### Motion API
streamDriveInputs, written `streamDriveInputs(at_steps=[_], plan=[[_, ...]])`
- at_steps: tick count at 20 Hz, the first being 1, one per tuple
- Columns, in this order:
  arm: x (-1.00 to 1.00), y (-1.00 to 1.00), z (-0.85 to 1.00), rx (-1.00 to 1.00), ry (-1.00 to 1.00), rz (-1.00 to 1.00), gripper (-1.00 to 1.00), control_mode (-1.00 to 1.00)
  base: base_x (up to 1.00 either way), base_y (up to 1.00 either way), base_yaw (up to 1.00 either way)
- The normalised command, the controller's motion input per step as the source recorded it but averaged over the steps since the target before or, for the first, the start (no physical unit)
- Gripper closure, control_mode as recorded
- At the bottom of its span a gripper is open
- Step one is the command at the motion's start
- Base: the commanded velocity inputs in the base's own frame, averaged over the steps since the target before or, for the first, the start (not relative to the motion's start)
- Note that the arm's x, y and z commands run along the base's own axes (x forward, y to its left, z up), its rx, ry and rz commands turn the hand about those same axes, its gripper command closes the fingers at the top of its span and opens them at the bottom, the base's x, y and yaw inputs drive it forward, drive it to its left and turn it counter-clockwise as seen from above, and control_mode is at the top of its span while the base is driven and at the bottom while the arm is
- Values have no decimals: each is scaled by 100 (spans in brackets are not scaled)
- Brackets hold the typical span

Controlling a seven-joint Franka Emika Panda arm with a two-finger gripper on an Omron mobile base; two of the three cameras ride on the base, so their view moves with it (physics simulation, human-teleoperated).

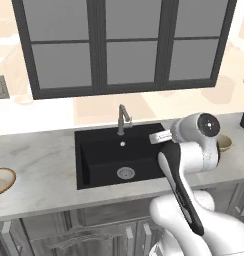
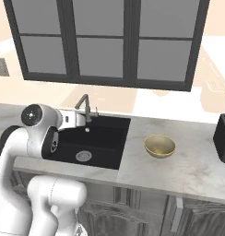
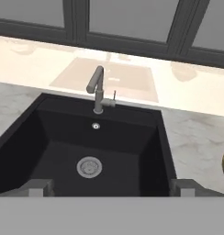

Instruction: Rinse each bowl for a few seconds and place them down in the sink or on the counter.

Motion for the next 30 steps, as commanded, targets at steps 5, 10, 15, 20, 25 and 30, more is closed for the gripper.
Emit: streamDriveInputs(at_steps=[5,10,15,20,25,30], plan=[[3,-14,-7,5,-4,5,-100,-100,0,0,0],[4,-12,-11,3,-7,8,-100,-100,0,0,0],[2,-7,-14,-1,-16,9,-100,-100,0,0,0],[5,-1,-13,-3,-18,5,-100,-100,0,0,0],[13,-1,-17,-1,-9,6,-100,-100,0,0,0],[16,0,-21,-3,-19,3,-100,-100,0,0,0]])
